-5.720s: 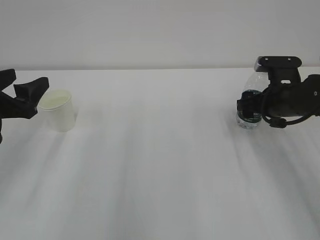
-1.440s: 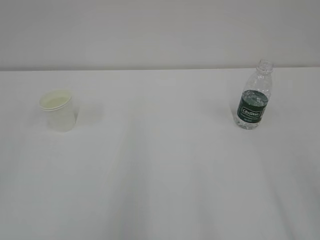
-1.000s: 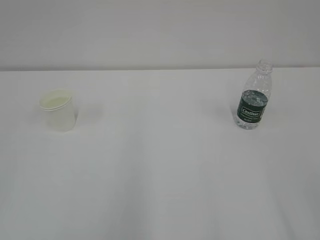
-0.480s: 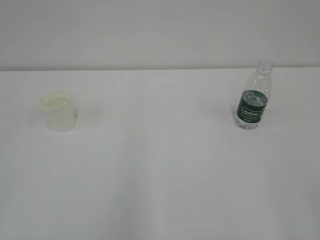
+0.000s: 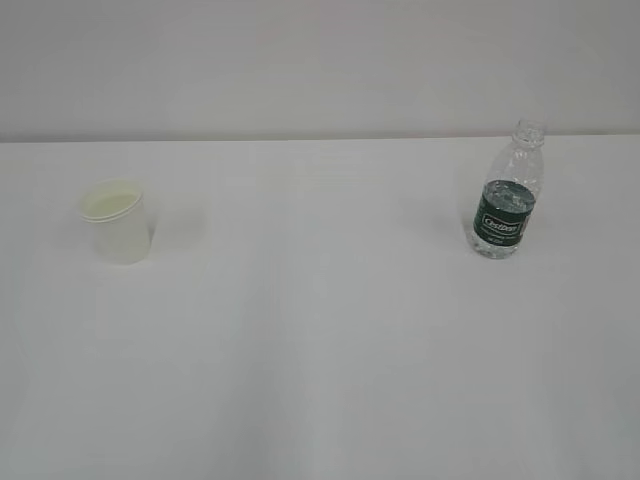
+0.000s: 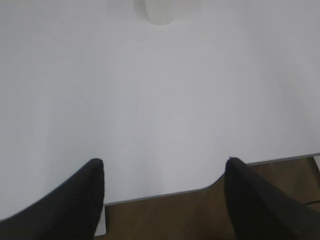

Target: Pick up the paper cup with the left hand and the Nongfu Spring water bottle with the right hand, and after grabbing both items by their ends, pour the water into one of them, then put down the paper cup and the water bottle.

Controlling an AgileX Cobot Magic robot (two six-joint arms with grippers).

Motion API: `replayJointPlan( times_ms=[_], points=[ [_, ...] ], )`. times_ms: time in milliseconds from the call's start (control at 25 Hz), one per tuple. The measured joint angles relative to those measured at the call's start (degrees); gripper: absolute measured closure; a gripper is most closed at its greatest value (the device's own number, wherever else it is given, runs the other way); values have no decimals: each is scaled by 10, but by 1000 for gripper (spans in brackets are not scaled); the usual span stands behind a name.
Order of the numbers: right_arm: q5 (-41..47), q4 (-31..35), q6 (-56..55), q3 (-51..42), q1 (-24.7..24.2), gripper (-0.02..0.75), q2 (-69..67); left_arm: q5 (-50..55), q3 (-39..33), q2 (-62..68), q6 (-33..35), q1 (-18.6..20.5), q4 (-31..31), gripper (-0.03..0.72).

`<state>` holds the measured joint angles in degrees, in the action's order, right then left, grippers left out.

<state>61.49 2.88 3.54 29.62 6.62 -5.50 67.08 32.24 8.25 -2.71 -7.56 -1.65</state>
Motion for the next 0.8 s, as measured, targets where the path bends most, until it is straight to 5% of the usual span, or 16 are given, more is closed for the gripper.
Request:
replayJointPlan(
  times_ms=[800],
  points=[
    [36,-21,-4,-13,0,147,5,-28,-16,0,0,0,-18,183]
  ],
)
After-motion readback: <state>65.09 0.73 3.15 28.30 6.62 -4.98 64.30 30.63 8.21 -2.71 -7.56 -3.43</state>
